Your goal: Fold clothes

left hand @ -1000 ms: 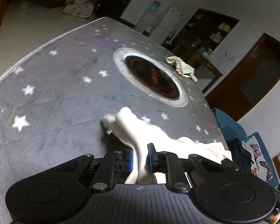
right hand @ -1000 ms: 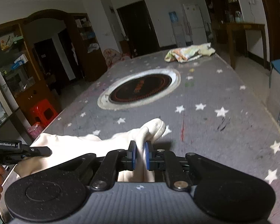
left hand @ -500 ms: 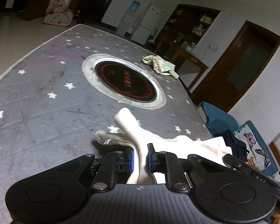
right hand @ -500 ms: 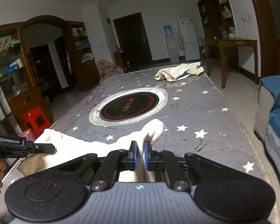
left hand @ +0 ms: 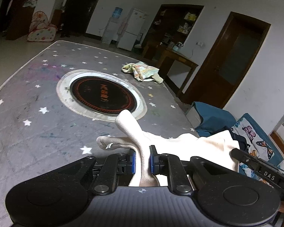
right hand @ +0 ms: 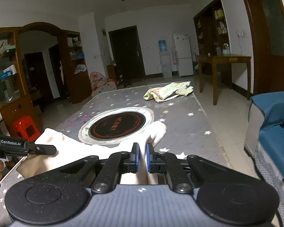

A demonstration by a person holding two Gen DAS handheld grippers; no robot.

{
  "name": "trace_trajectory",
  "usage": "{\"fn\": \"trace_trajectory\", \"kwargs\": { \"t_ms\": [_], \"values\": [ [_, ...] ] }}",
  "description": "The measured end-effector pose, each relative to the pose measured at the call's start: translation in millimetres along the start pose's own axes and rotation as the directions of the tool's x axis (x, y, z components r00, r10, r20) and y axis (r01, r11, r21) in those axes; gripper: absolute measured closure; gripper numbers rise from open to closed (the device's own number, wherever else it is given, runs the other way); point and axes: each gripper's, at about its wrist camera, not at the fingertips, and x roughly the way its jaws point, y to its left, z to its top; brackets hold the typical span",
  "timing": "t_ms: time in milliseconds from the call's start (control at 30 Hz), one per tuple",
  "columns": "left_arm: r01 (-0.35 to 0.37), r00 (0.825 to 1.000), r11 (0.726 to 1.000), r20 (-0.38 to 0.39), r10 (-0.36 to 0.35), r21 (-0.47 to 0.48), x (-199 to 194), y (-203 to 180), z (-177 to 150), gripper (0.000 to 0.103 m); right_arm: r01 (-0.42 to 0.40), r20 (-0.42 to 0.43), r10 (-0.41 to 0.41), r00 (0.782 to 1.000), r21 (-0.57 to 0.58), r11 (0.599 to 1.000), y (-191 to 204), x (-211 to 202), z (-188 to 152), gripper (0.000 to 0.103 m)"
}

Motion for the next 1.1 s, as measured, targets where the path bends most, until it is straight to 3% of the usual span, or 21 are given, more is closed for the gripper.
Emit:
{"fn": "trace_trajectory", "kwargs": {
  "t_ms": [633,1100],
  "values": [
    [0.026,1.000,0.994,0.004,-0.027,0.110,30.2,-52.9,20.8,0.088,0.099,0.068,-0.096,0.993,-0.042,0.994,-21.2,-20.8,29.6,0.096],
    [0.005,0.998,0.993,-0.059,0.002,0.122,64.3,-56.7,7.7,0.088,0.139,0.013,-0.138,0.990,-0.038,0.990,-45.4,-5.3,18.6,0.096]
  ]
}}
